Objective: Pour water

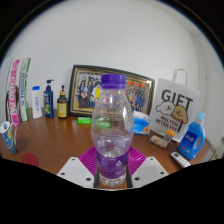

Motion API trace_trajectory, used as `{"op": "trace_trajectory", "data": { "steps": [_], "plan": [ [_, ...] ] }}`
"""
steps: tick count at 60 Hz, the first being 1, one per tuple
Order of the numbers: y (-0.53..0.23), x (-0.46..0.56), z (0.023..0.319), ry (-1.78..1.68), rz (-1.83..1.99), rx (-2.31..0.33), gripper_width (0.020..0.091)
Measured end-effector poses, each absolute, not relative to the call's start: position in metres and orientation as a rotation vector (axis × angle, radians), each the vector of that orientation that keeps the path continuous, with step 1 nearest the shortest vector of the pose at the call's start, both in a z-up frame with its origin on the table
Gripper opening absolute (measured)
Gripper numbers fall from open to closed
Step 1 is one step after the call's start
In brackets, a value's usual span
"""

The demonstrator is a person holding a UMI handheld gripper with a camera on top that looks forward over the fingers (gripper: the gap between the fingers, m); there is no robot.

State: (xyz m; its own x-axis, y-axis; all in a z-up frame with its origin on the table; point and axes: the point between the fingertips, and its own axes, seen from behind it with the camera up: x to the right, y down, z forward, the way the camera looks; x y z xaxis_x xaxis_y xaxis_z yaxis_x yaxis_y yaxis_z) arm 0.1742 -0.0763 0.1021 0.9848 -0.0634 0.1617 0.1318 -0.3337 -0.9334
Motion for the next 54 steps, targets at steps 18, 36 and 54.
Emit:
{"op": "trace_trajectory", "data": {
  "steps": [18,36,54],
  "plan": [
    [-0.081,0.116,0.217,-0.443,-0.692,-1.732,0.0366],
    [-0.081,-0.008,0.261,-1.008,-1.212,-1.446,0.0367],
    [-0.075,-0.101,0.232,-1.550,-1.599,-1.027,0.0367]
  ]
}}
